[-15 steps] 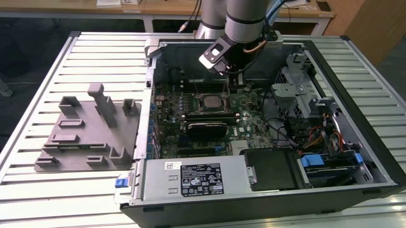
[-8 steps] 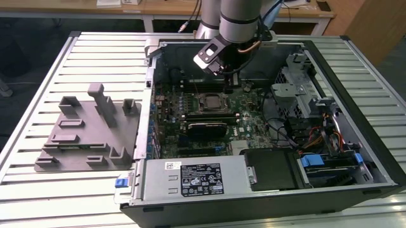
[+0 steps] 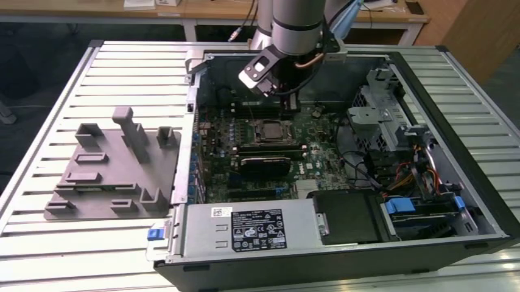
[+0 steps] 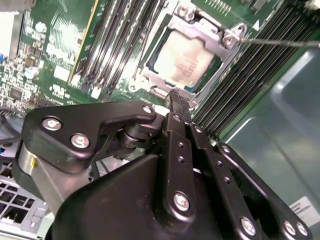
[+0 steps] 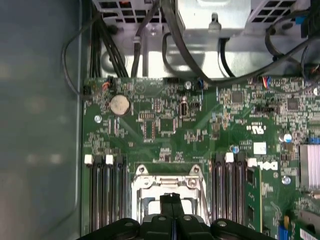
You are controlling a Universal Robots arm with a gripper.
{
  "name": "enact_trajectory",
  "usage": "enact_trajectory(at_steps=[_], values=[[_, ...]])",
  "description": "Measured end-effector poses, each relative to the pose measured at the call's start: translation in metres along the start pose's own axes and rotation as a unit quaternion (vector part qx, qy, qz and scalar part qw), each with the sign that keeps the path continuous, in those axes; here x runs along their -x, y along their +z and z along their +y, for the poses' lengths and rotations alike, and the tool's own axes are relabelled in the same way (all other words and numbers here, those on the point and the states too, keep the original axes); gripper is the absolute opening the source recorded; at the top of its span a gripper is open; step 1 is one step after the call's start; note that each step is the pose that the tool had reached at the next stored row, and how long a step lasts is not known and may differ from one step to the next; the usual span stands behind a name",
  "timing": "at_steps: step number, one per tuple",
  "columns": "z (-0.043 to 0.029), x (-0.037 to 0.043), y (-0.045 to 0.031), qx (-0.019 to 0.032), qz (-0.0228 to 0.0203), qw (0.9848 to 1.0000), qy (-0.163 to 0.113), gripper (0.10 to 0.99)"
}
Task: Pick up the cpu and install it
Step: 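Close the cpu cover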
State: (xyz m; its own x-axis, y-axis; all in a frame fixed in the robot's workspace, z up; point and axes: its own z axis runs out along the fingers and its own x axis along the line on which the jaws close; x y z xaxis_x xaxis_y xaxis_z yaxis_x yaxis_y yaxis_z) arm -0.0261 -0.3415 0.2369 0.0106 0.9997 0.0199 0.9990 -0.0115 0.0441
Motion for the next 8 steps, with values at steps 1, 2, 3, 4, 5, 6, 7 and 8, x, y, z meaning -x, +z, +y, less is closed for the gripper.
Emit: enact_trajectory(at_steps=[1, 2, 3, 4, 5, 6, 7, 8], values=[[-0.0013, 0.0, 0.0002, 0.0, 0.0, 1.0, 0.0, 0.106], [-0.0024, 0.0, 0.0006, 0.0, 0.0, 1.0, 0.0, 0.106], [-0.0034, 0.0001, 0.0011, 0.0, 0.0, 1.0, 0.0, 0.106], [-0.0045, 0.0001, 0.0017, 0.0, 0.0, 1.0, 0.0, 0.106], [-0.0059, 0.0001, 0.0024, 0.0, 0.0, 1.0, 0.0, 0.106], [-0.0076, 0.0002, 0.0032, 0.0, 0.0, 1.0, 0.0, 0.106], [-0.0095, 0.0002, 0.004, 0.0, 0.0, 1.0, 0.0, 0.106], [-0.0112, 0.0002, 0.0048, 0.0, 0.0, 1.0, 0.0, 0.106]])
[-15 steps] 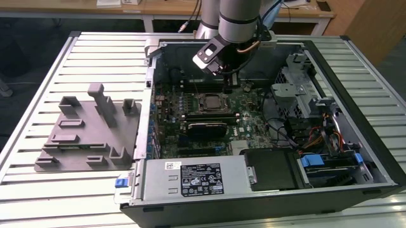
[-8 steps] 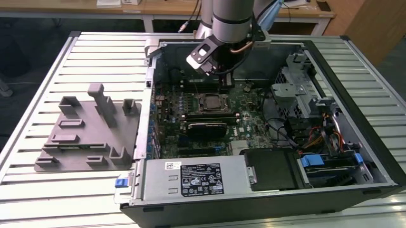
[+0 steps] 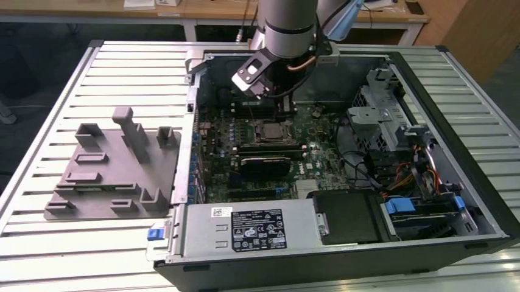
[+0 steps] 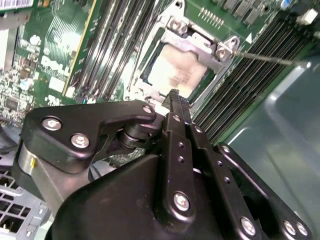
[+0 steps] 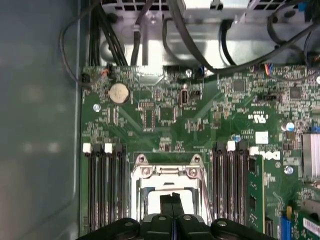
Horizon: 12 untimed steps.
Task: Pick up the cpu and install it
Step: 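Close the cpu cover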
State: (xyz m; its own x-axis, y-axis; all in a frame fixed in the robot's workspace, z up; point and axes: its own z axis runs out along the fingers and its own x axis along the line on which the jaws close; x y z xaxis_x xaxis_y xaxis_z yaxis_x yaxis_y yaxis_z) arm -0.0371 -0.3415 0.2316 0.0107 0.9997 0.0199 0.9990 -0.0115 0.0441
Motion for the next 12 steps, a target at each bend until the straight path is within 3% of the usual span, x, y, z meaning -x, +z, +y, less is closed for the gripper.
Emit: enact_trajectory(at_steps=[12], values=[[-0.0112, 0.0004, 0.0066, 0.0, 0.0, 1.0, 0.0, 0.106]])
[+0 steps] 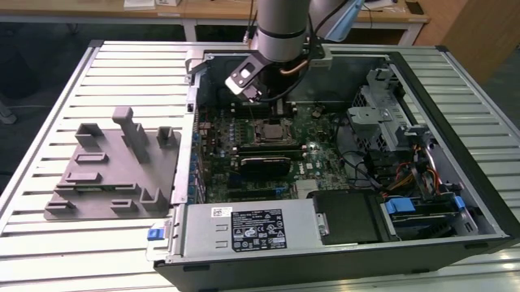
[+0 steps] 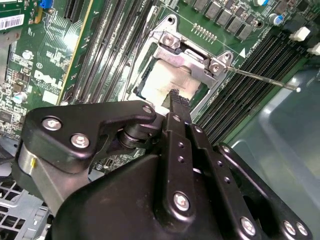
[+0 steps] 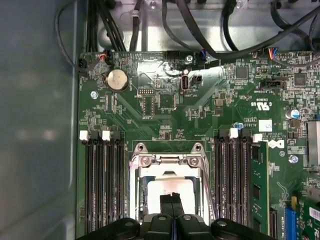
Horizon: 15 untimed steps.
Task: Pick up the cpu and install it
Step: 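Close the cpu cover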
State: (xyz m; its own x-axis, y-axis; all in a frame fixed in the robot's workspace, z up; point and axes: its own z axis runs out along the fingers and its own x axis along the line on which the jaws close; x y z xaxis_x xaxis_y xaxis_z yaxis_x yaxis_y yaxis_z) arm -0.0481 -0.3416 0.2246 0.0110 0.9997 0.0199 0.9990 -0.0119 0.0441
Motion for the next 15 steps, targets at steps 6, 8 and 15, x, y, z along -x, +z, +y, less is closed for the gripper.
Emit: enact_trajectory(at_steps=[6, 8, 15], values=[[-0.0011, 0.0, 0.0002, 0.0, 0.0, 1.0, 0.0, 0.106], [-0.0012, 0.0, 0.0002, -0.0001, 0.0002, 1.0, -0.005, 0.106], [-0.0012, 0.0, 0.0006, -0.0011, 0.0023, 0.9986, -0.052, 0.106]])
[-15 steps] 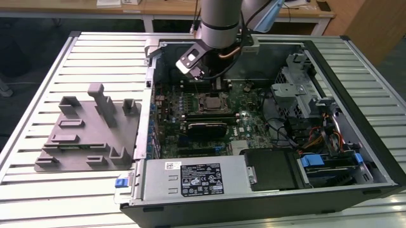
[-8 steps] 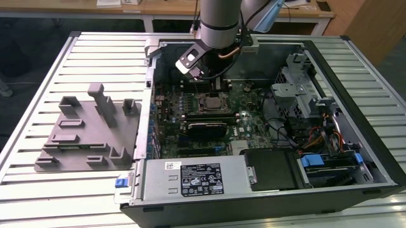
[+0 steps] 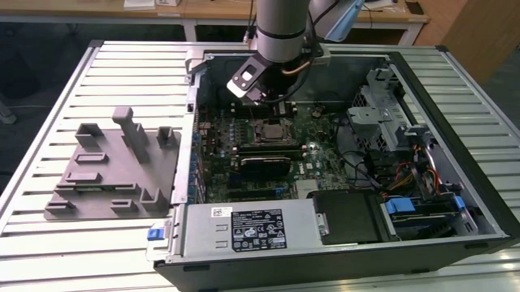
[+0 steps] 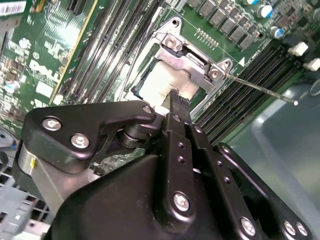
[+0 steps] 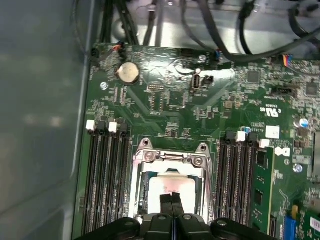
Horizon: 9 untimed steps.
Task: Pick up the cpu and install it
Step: 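Close the cpu cover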
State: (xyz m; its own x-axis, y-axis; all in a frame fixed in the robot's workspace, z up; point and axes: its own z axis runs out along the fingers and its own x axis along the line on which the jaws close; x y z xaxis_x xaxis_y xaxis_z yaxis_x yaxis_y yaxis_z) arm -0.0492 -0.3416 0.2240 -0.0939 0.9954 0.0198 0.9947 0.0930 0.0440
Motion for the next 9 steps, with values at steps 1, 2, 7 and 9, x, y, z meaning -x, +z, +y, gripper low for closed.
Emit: enact_trajectory(at_steps=[1, 2, 7, 9], values=[[0.0, 0.0, 0.0, -0.0001, 0.0003, 1.0, -0.007, 0.106], [0.0, 0.0, 0.0, -0.0003, 0.0006, 0.9999, -0.014, 0.106], [0.0, 0.0, 0.0001, -0.001, 0.0022, 0.9987, -0.051, 0.106], [0.0, 0.0, 0.0001, -0.0013, 0.0029, 0.9978, -0.066, 0.106]])
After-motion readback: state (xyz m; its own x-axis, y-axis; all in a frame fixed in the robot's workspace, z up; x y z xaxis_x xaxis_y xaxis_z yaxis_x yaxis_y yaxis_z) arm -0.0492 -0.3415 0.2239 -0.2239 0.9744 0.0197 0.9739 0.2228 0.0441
